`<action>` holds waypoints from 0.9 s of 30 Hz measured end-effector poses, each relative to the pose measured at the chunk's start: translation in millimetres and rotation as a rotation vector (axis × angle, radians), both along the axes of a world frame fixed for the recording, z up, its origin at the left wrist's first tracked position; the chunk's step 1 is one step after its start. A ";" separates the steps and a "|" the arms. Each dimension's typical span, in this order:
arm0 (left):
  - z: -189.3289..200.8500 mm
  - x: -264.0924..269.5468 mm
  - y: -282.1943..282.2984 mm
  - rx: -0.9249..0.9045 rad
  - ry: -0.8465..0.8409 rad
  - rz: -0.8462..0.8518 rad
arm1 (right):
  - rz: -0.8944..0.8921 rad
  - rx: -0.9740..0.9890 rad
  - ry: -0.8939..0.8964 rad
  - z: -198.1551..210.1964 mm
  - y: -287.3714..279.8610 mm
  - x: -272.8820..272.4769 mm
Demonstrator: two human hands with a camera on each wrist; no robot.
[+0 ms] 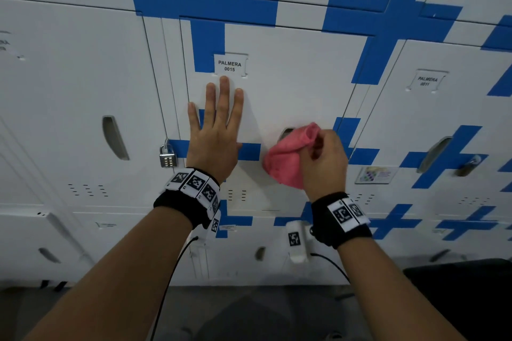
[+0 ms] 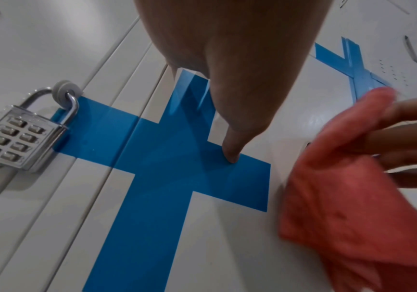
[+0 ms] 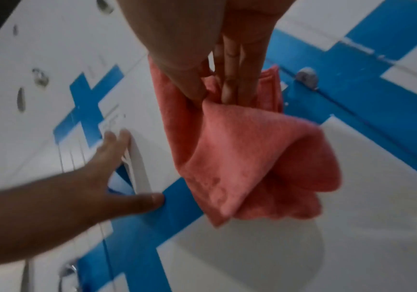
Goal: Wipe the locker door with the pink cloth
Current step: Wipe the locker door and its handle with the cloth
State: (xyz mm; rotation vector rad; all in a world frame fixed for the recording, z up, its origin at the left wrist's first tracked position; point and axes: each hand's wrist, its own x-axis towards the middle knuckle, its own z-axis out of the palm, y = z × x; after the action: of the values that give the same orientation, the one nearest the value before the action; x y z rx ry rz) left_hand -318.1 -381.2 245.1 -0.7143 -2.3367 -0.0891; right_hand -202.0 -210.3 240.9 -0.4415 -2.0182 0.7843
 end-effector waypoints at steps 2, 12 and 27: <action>0.4 0.0 -0.4 -0.008 0.004 0.003 | 0.008 0.104 -0.077 7.2 -7.3 -19.3; -3.4 -5.2 -4.5 -0.015 0.047 -0.004 | -0.127 0.133 -0.283 -19.3 -14.7 -38.6; -5.9 -7.0 -4.1 0.016 0.047 -0.030 | -0.026 0.053 -0.108 -2.1 -7.2 -36.5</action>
State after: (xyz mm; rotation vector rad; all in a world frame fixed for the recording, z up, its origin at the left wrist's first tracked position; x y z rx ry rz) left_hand -325.0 -385.3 239.2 -0.7365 -2.2782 -0.1026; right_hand -238.5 -217.4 238.8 -0.4875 -2.1237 0.7031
